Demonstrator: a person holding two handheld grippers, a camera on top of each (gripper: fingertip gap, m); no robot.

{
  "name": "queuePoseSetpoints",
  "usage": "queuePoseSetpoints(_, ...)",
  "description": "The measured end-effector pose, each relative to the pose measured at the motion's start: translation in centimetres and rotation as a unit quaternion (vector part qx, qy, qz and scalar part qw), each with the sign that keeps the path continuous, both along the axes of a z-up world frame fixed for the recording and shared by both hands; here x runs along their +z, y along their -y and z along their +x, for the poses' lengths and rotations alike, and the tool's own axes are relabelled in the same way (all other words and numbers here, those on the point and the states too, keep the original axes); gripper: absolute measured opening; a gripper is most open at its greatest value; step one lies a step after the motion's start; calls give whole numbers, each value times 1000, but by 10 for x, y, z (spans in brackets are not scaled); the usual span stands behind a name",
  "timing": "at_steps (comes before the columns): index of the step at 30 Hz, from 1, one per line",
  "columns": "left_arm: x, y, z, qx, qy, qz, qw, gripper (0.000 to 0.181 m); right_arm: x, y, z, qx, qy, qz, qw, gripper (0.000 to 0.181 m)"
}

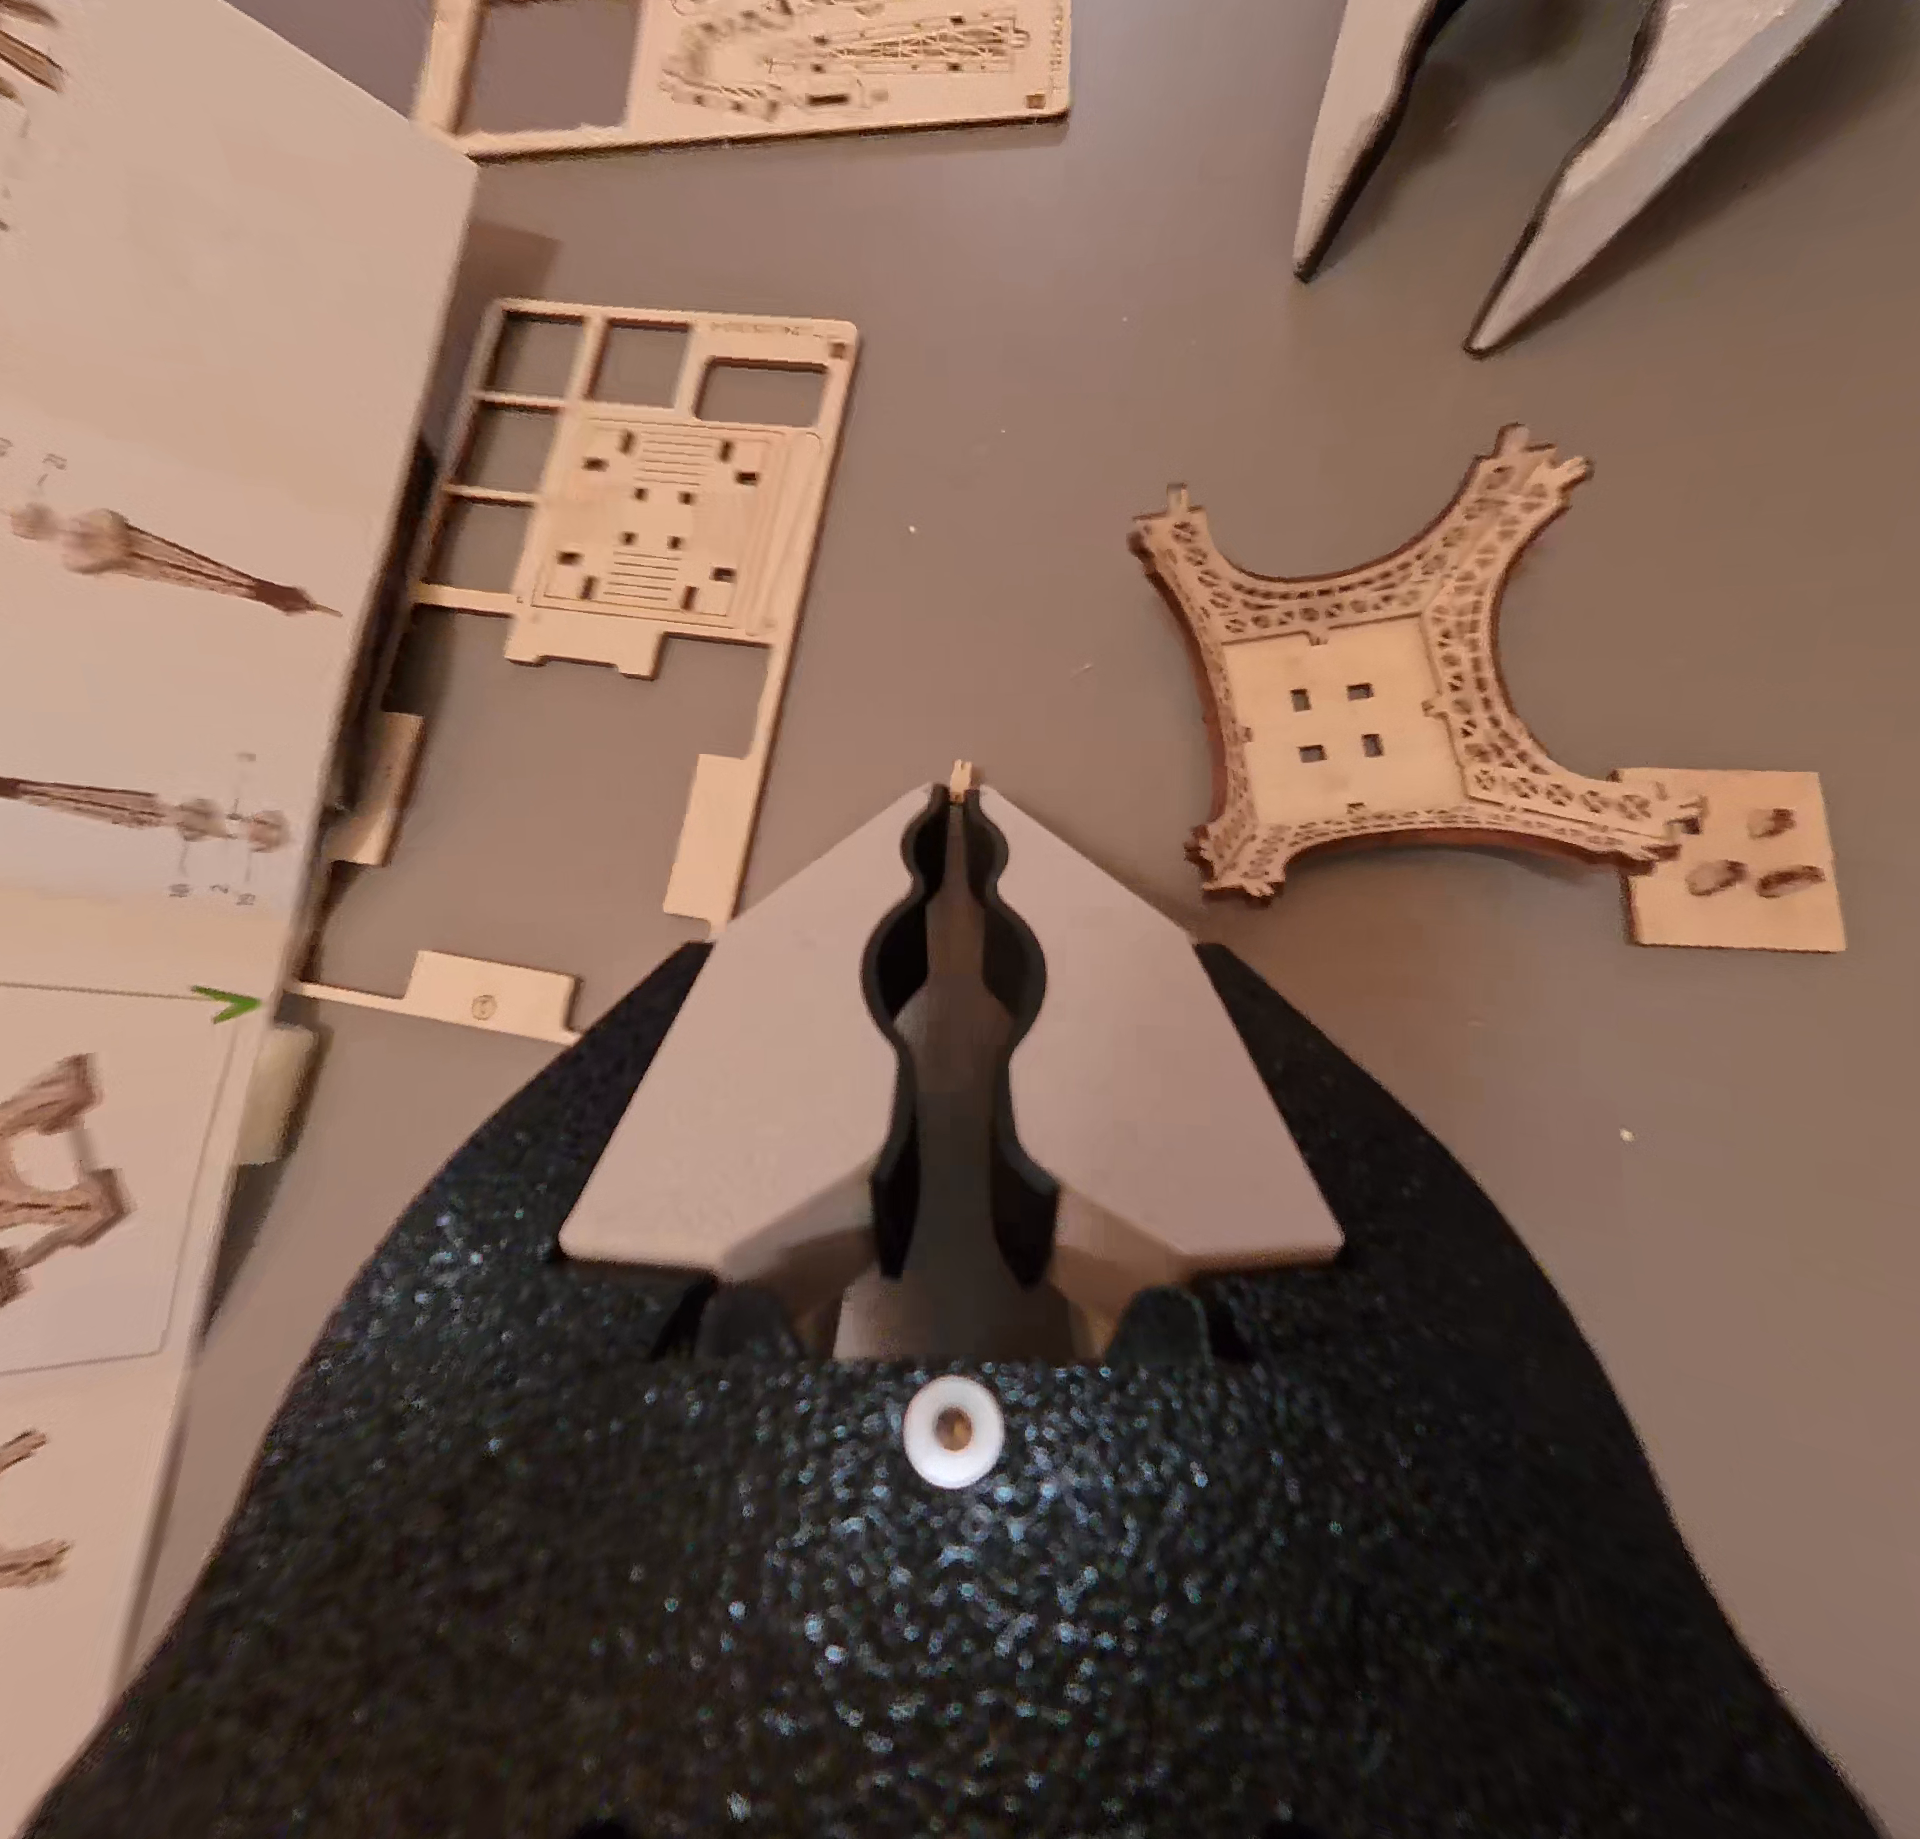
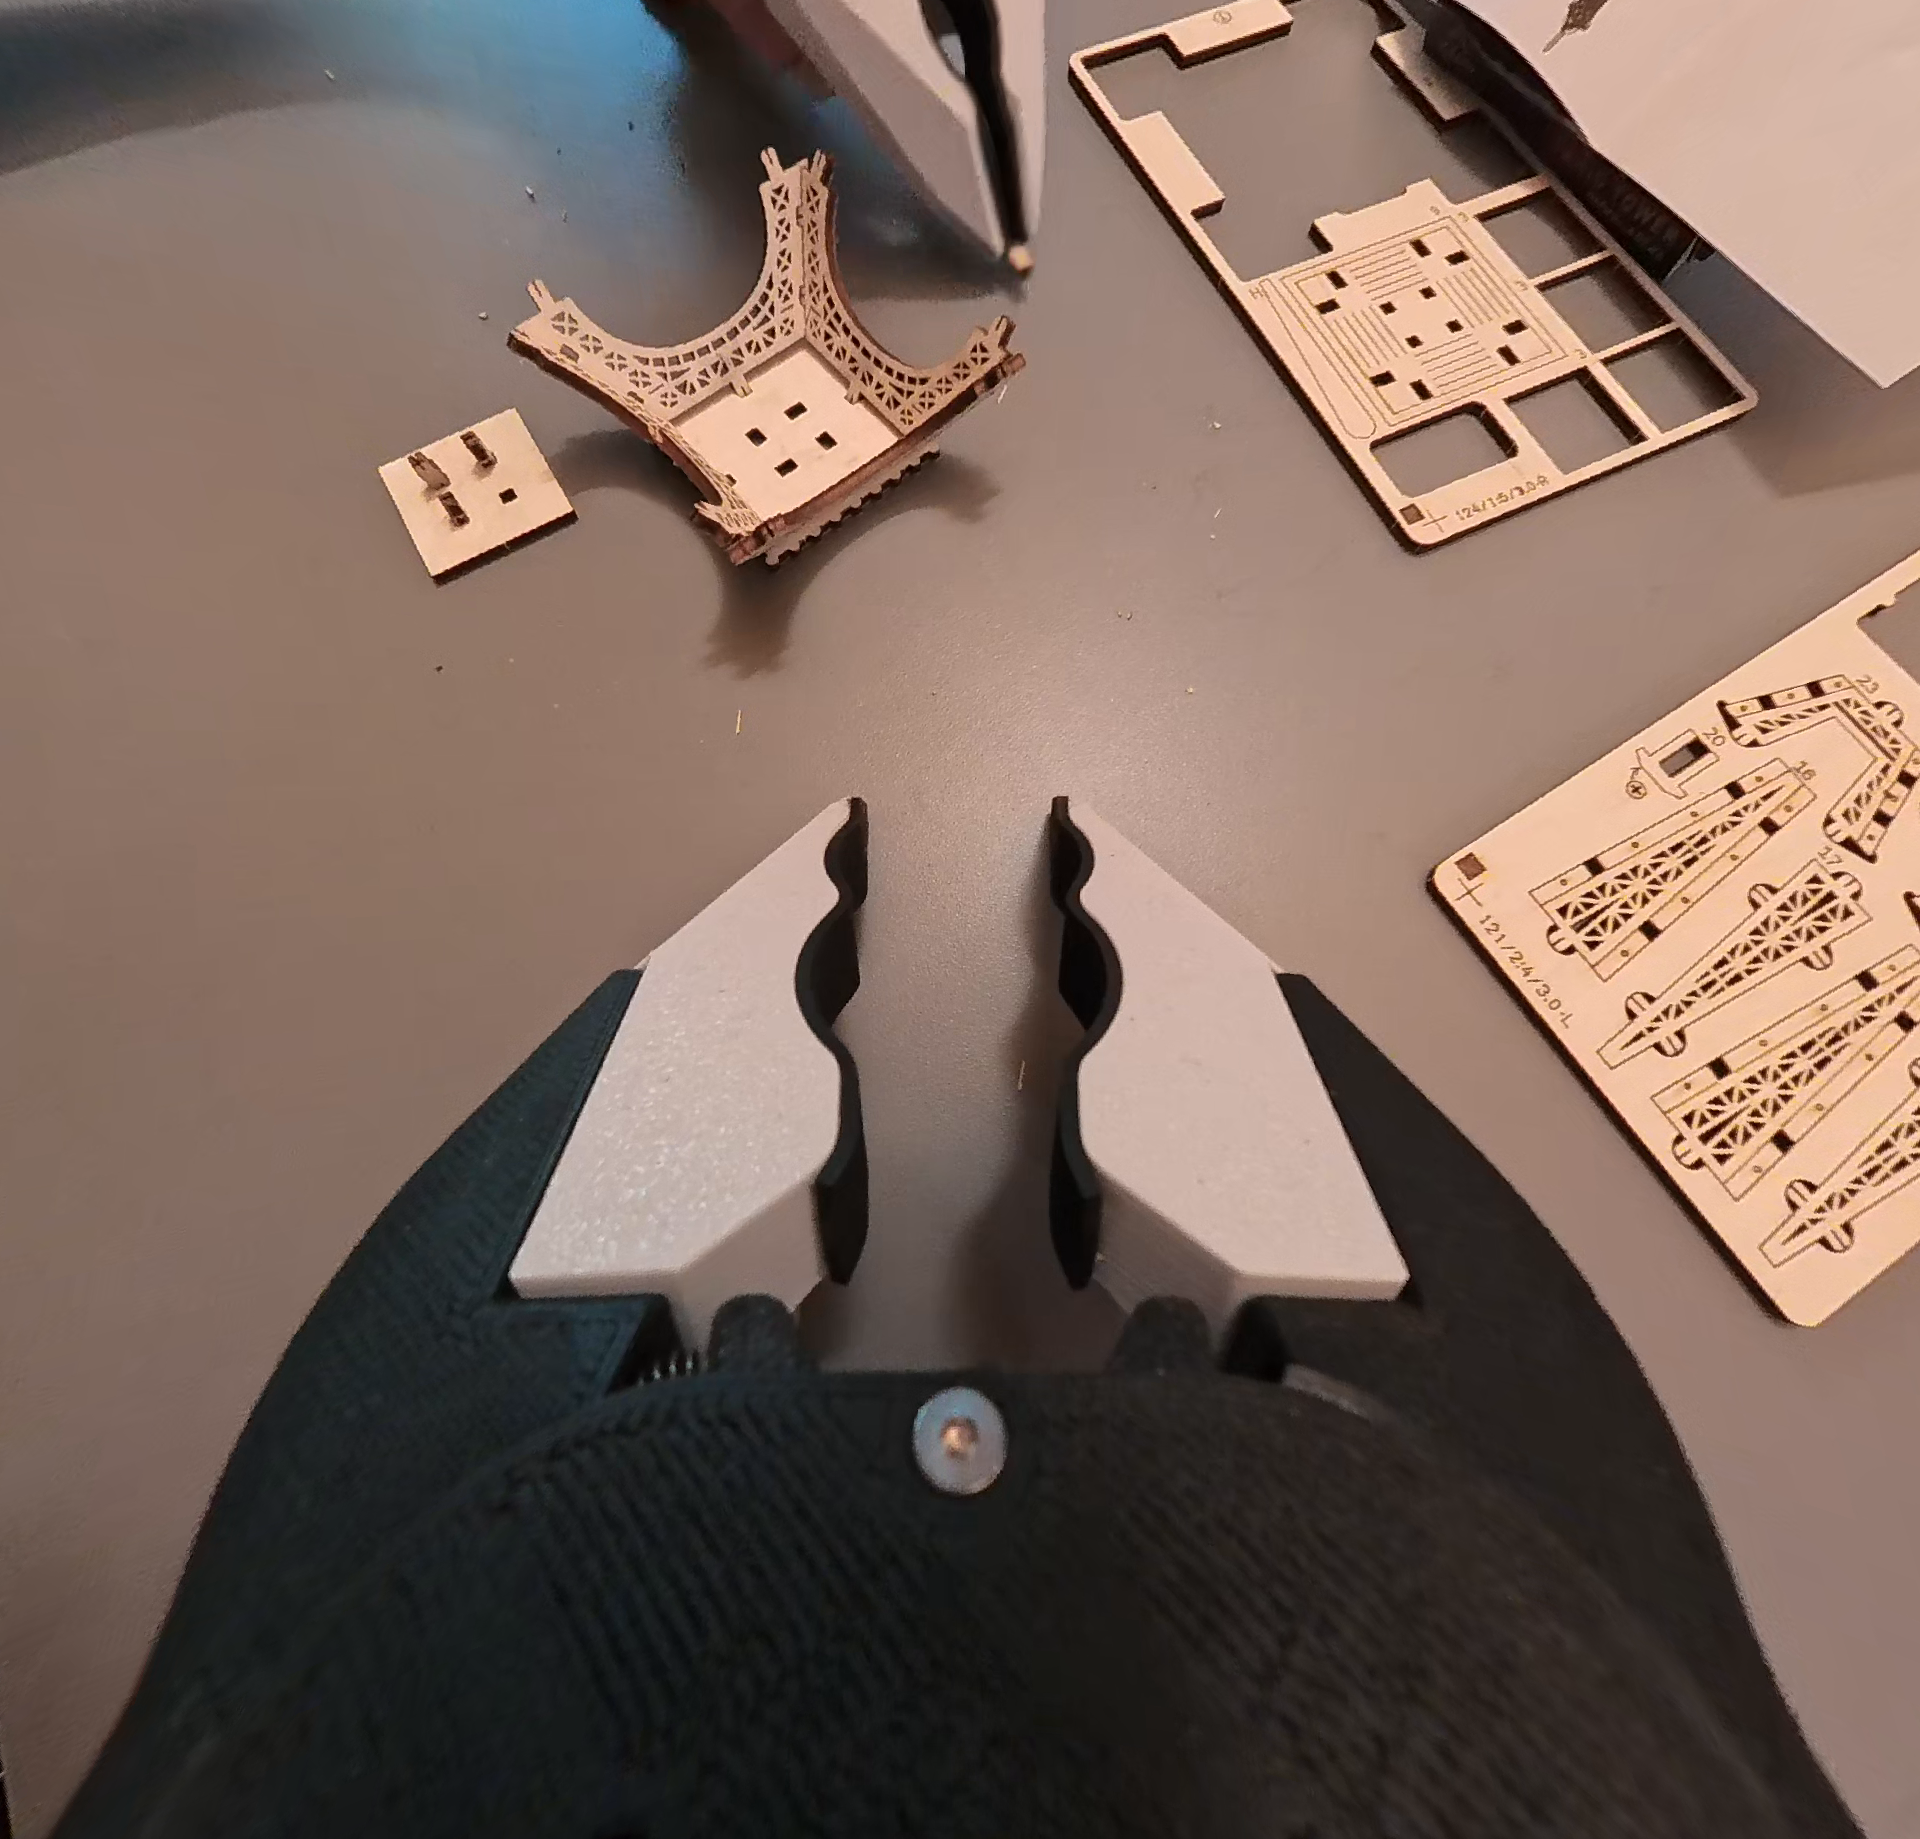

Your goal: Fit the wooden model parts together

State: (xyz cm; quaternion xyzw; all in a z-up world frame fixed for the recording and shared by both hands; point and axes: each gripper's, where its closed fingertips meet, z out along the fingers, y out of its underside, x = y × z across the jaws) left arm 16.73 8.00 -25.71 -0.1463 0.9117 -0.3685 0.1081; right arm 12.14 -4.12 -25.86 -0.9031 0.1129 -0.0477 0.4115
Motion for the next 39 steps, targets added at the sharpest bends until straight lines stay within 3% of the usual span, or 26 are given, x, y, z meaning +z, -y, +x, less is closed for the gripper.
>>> queuePoseSetpoints(4,23,1,6,-11,104,29,994,0,0,1,1,-4,4,-2,1000,33)
queuePoseSetpoints(8,56,8,-15,-36,240,120,963,0,6,-1,-2,-25,-56,34,998,42)
queuePoseSetpoints(11,72,14,-39,-39,311,188,931,0,30,-13,-9,-10,-72,113,991,40)
queuePoseSetpoints(18,93,49,-78,-57,425,230,874,0,81,-54,-45,70,-93,264,958,25)
queuePoseSetpoints(29,103,70,-97,-77,450,195,868,0,108,-57,-57,91,-131,343,926,12)
queuePoseSetpoints(34,105,71,-100,-74,454,185,868,0,110,-58,-58,95,-123,343,927,0)
queuePoseSetpoints(36,105,72,-102,-70,442,170,878,0,110,-57,-60,104,-120,342,926,1)
queuePoseSetpoints(39,107,68,-101,-34,389,107,914,0,105,-57,-58,107,-94,338,930,1)
